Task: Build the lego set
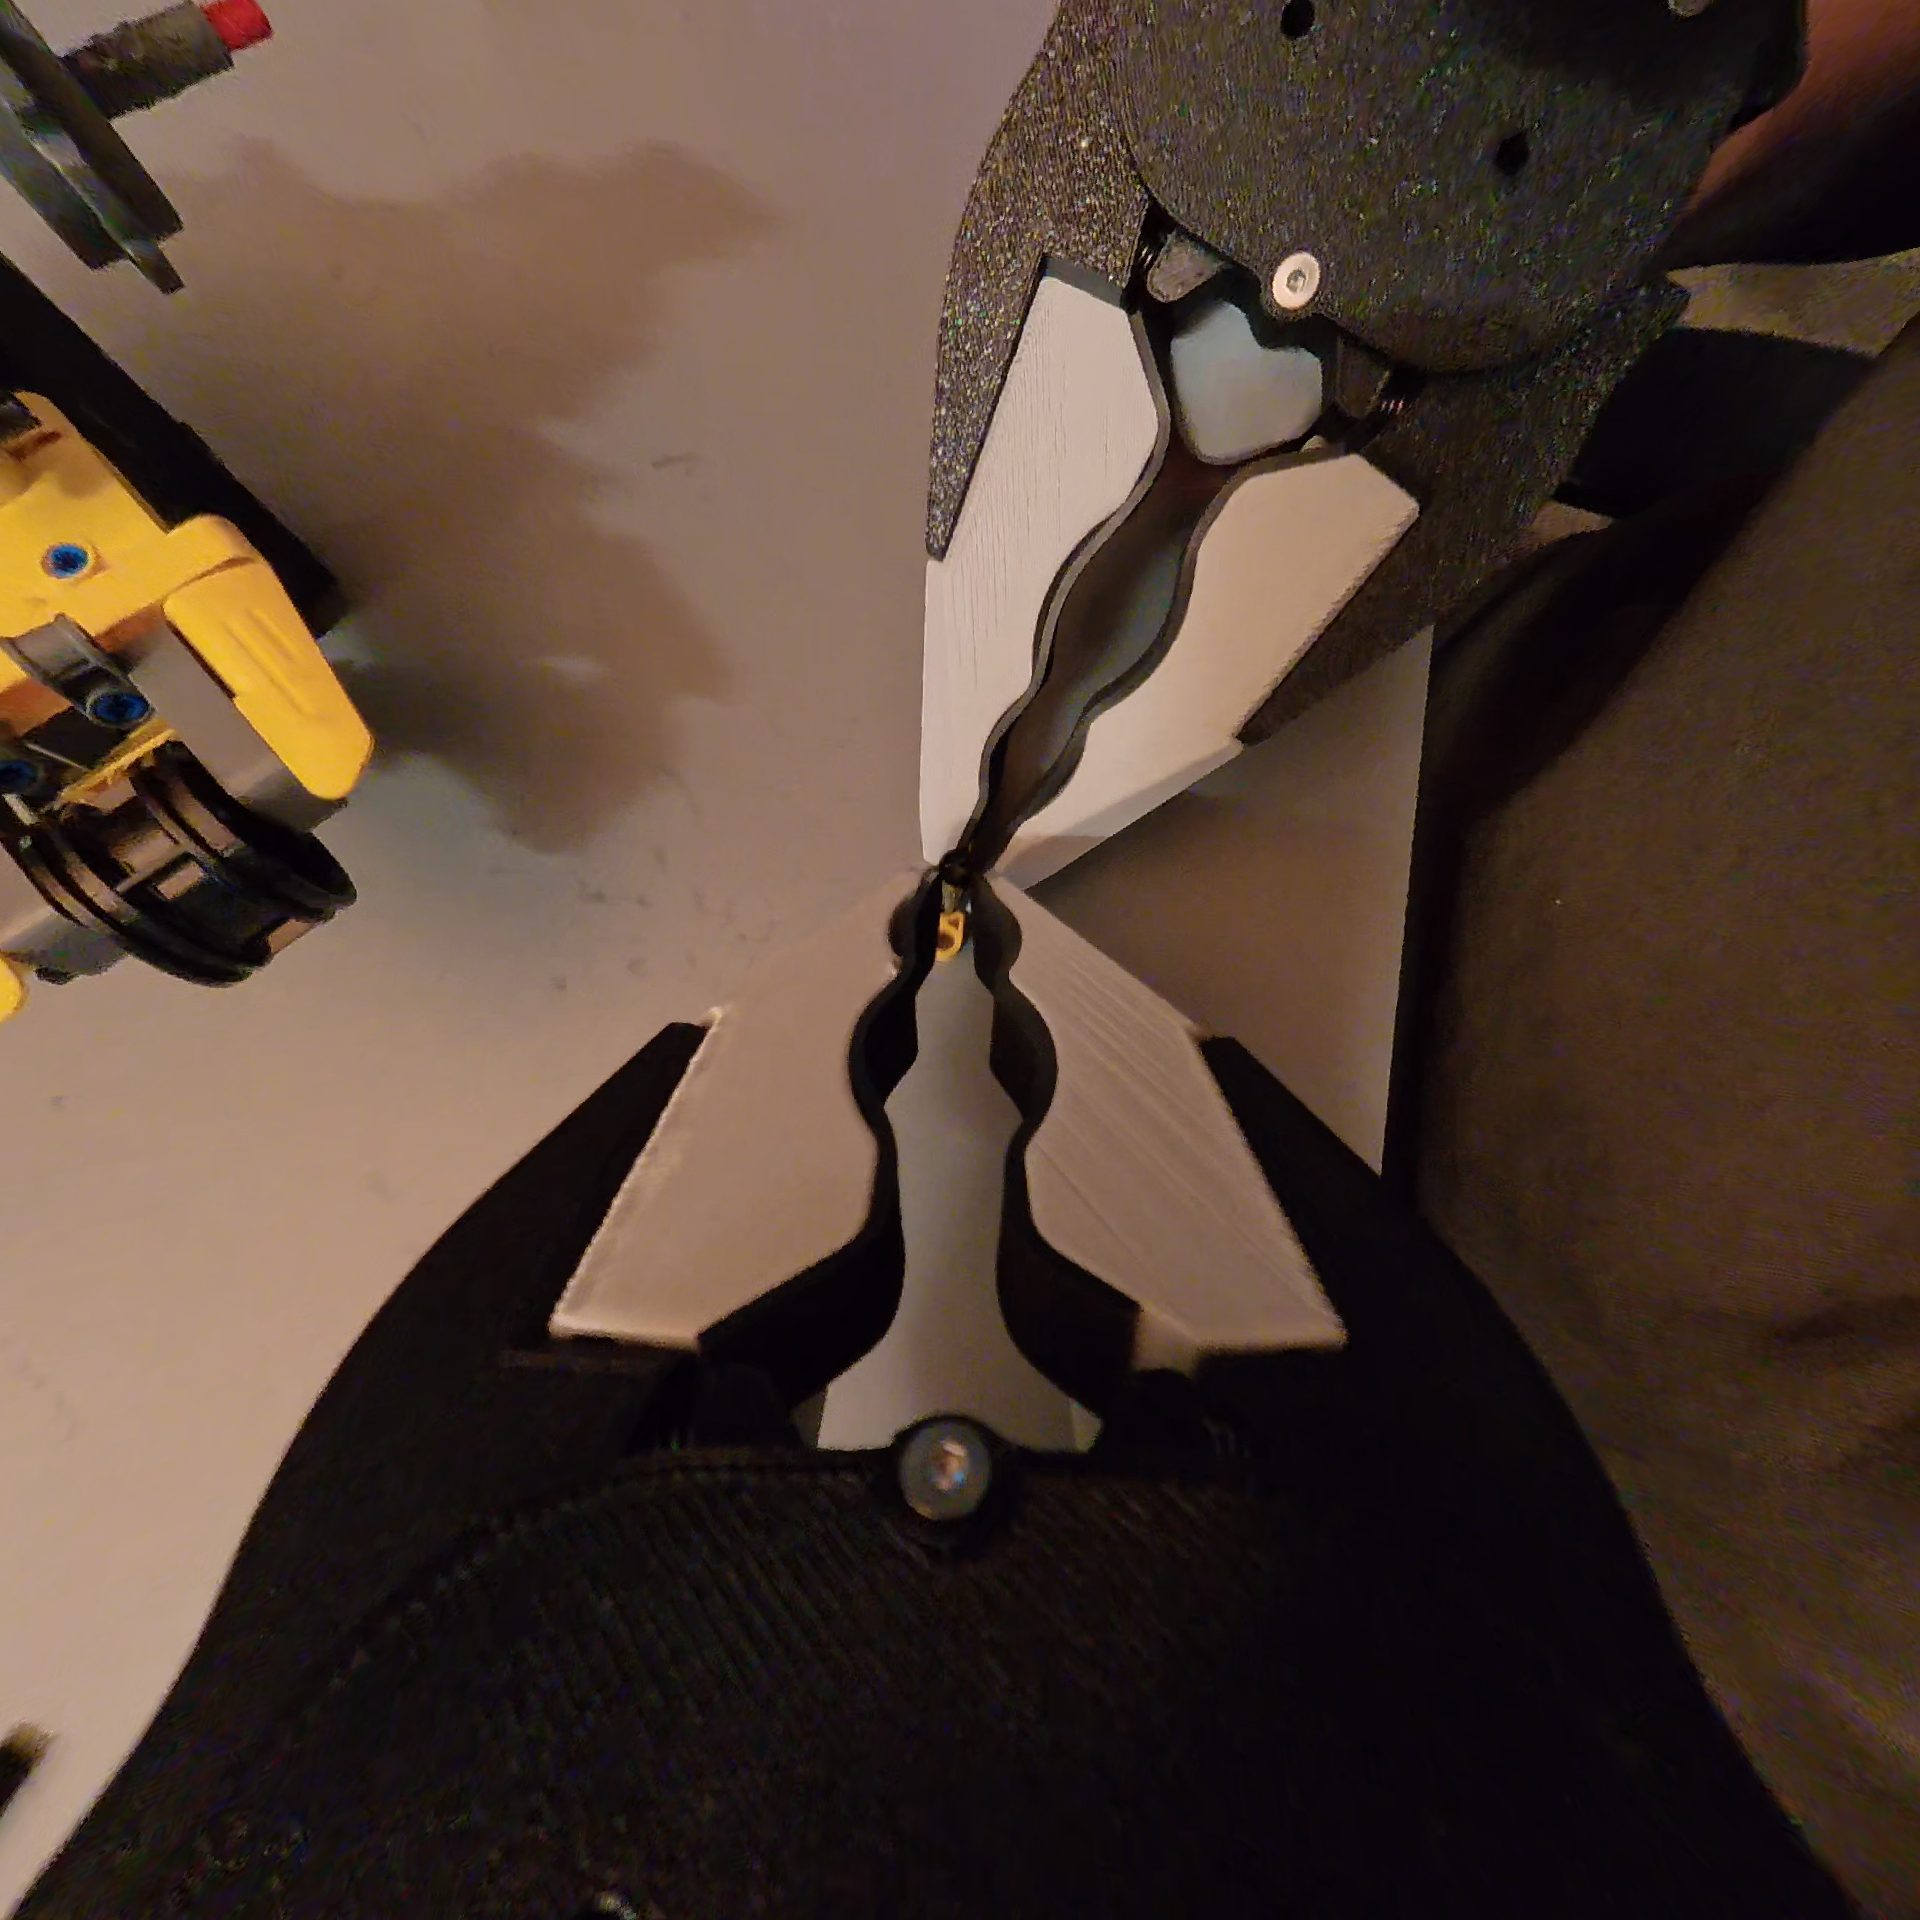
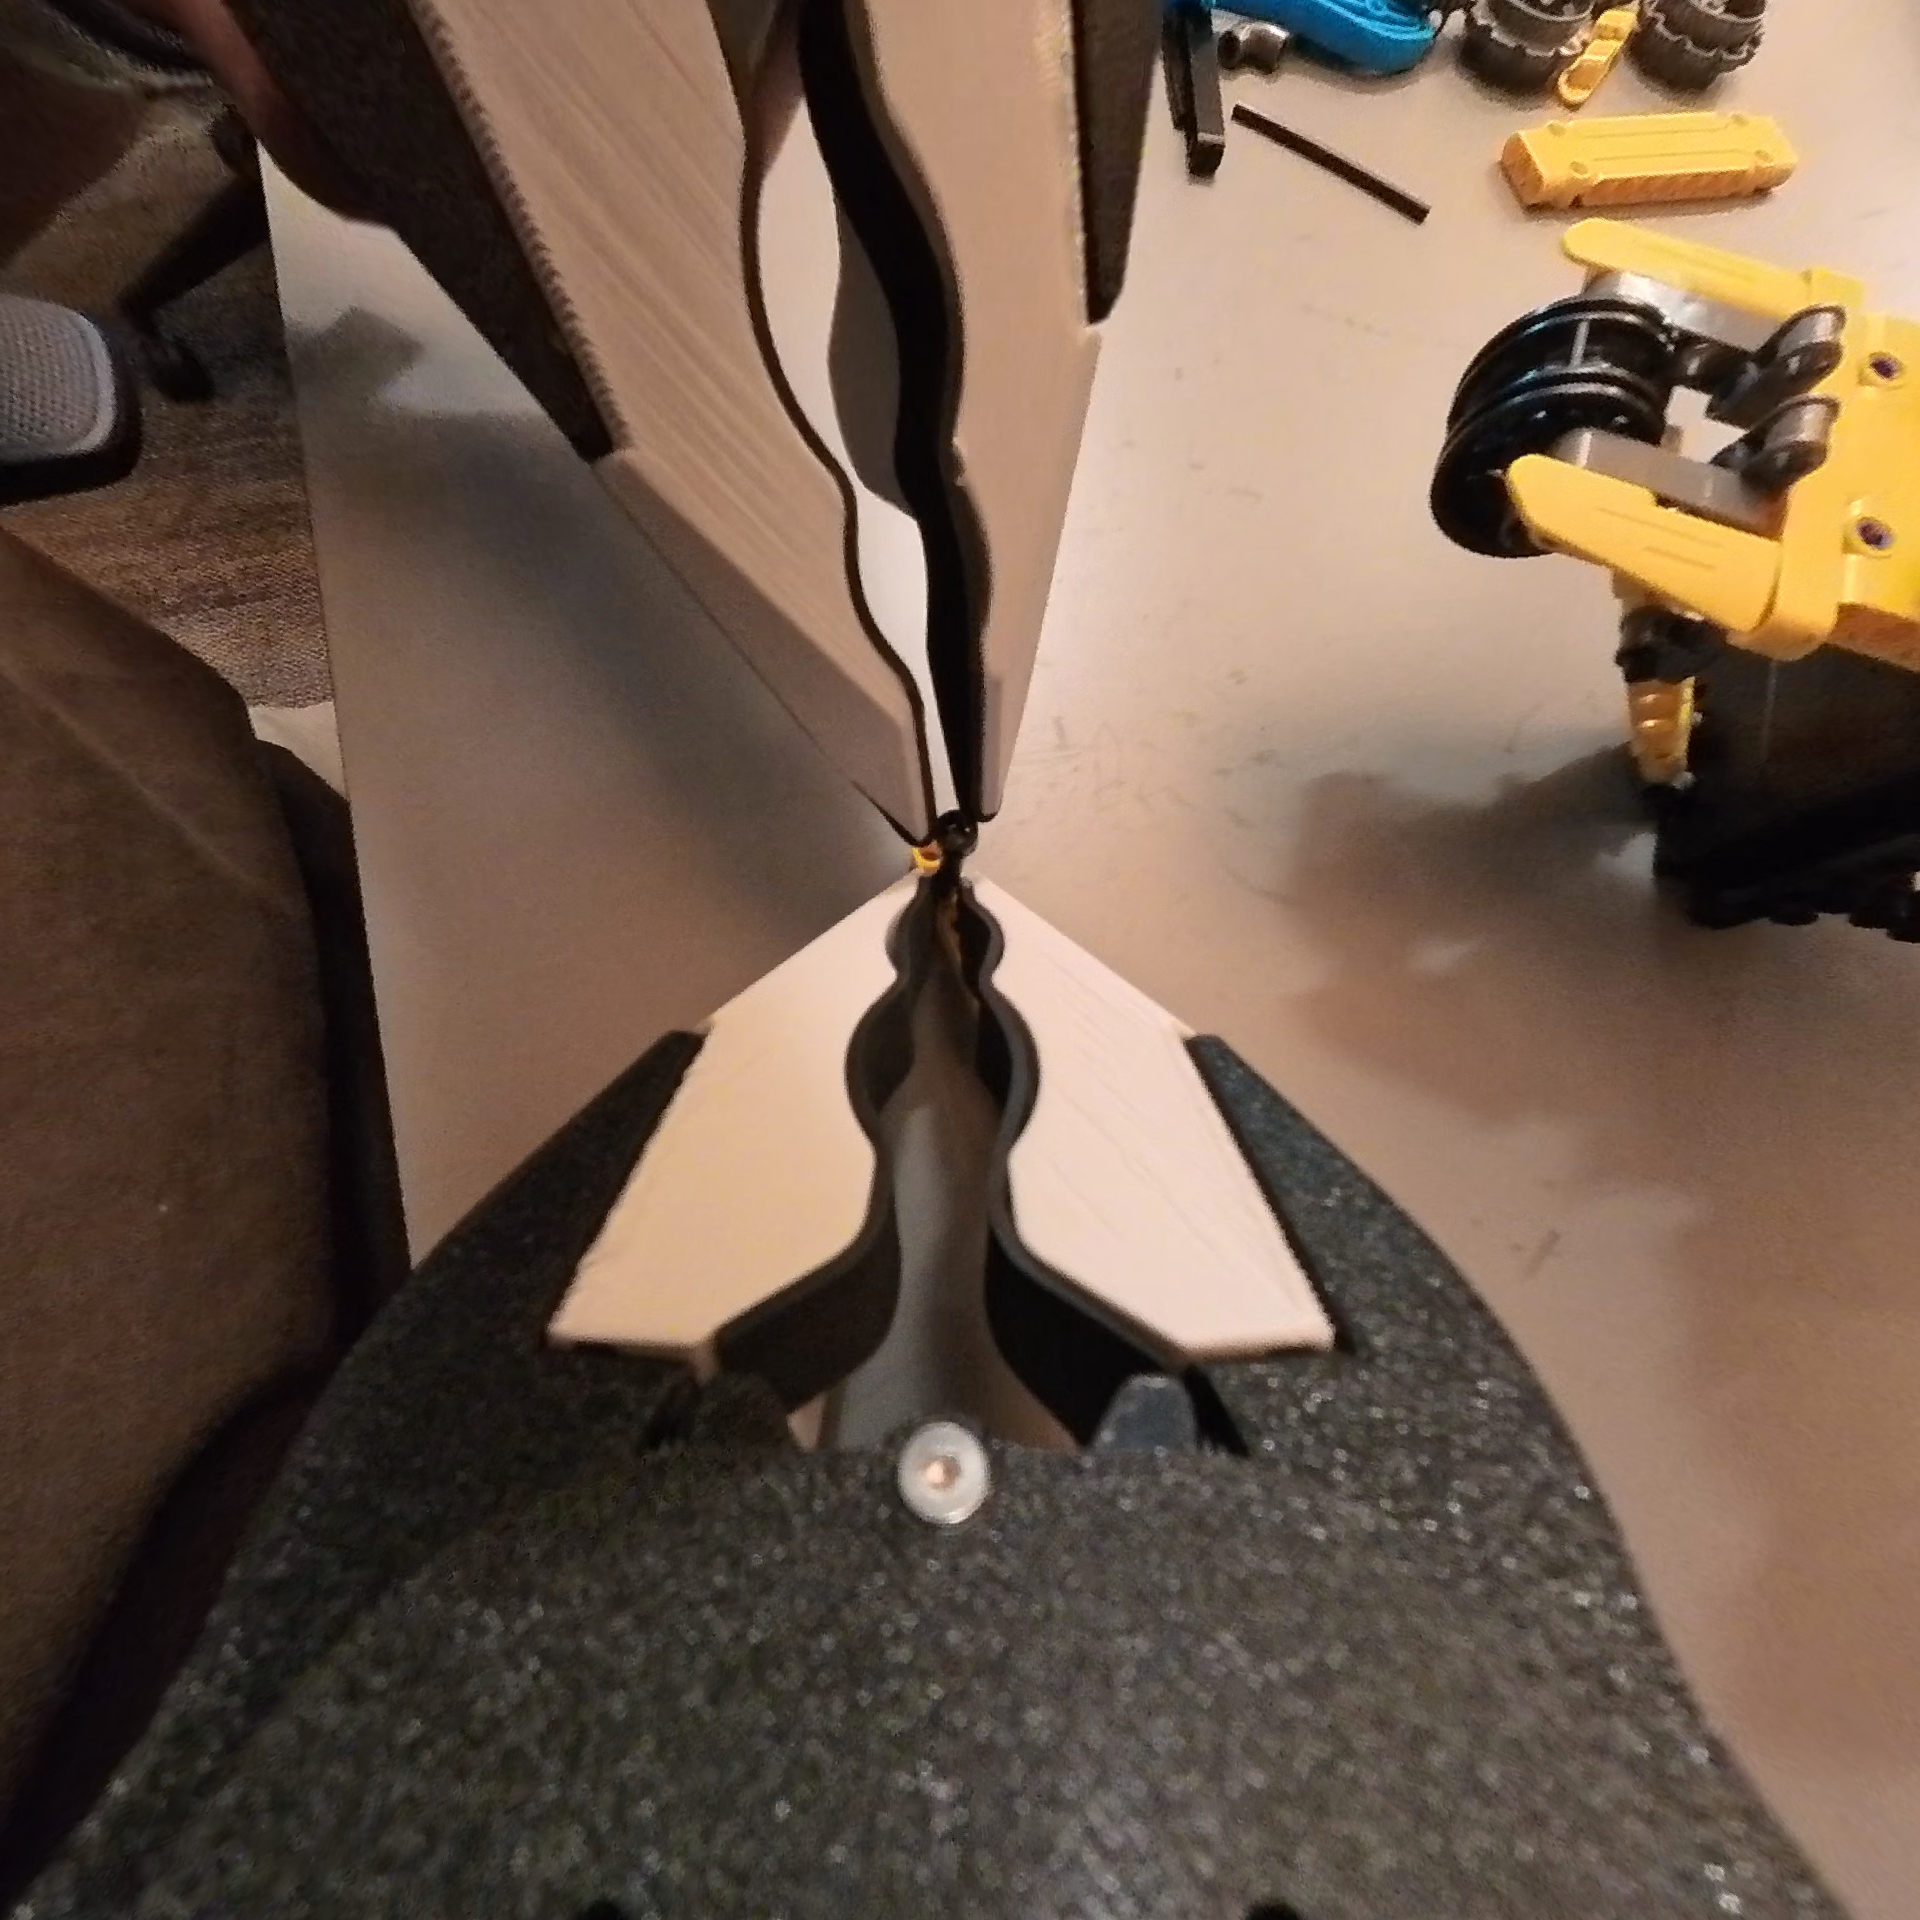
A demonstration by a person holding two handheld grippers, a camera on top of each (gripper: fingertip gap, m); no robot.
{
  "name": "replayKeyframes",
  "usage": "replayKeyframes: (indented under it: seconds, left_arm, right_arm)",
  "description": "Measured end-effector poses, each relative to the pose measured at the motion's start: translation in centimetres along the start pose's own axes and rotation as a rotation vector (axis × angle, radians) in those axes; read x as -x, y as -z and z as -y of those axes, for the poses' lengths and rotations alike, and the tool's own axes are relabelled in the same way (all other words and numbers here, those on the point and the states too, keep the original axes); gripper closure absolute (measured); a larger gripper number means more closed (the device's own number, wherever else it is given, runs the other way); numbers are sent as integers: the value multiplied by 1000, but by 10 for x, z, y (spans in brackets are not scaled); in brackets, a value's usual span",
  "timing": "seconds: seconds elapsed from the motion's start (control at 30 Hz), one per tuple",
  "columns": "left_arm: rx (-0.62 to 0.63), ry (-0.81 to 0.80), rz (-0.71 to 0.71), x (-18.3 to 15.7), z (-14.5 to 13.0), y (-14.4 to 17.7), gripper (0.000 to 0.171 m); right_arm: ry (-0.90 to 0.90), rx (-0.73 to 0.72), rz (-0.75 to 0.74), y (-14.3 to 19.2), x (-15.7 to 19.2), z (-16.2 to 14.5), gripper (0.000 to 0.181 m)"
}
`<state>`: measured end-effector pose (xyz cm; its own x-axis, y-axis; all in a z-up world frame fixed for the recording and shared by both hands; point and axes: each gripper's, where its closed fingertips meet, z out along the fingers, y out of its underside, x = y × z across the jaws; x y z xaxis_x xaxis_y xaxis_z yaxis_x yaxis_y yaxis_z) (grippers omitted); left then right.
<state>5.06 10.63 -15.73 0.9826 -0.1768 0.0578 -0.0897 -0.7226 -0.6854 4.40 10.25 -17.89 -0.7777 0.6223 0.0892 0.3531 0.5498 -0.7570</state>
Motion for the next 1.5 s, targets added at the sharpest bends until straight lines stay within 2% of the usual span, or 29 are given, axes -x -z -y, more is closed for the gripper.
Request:
replayKeyframes:
  seconds: [0.67, 0.87, 1.03, 1.27, 1.5]
  left_arm:
    - [88, 80, 55, -3, -1, -1, 169]
    - [128, 225, -12, -6, -1, 0, 169]
    - [164, 286, -30, -4, -1, 0, 169]
    - [147, 462, -147, -4, 0, -1, 169]
    - [147, 380, -82, -4, -1, 0, 168]
  right_arm:
    - [35, 3, -34, 0, 0, 0, 179]
    - [54, 3, -37, 0, 2, 0, 179]
    - [44, 3, -25, 0, 2, 0, 179]
    - [37, 3, -16, 0, 2, -1, 179]
    - [44, 1, -21, 0, 2, 0, 179]
